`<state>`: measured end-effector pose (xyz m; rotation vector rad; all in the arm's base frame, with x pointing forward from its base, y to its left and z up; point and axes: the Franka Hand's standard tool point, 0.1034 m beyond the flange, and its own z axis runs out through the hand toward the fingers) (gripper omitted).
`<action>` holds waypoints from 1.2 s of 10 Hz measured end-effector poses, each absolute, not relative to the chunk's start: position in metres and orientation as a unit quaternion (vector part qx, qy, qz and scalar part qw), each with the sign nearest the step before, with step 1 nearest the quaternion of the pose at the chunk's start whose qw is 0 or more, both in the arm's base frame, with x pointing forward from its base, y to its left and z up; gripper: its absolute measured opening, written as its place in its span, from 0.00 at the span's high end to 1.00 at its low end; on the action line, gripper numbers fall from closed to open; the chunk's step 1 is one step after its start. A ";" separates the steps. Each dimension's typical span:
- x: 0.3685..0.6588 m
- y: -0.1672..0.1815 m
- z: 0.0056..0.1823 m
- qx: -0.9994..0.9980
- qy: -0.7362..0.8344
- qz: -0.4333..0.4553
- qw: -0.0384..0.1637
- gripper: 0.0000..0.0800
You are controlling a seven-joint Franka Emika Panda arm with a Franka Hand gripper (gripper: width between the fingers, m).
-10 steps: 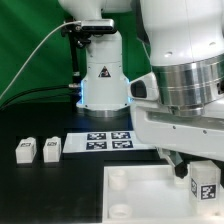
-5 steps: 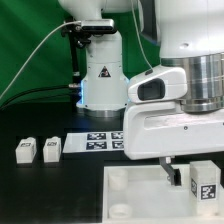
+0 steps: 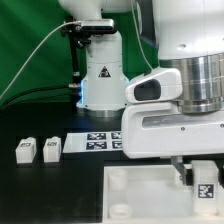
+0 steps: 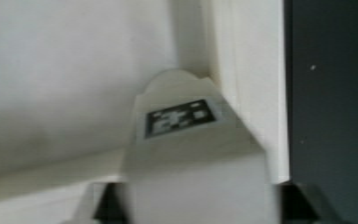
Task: Assemble one leg
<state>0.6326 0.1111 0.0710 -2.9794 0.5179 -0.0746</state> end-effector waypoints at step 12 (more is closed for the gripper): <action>0.624 0.107 0.071 -0.556 0.829 0.024 0.056 0.63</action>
Offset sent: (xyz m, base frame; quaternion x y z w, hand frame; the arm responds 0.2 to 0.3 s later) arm 0.0115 0.0087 0.0039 0.0091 0.0155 0.5082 0.8610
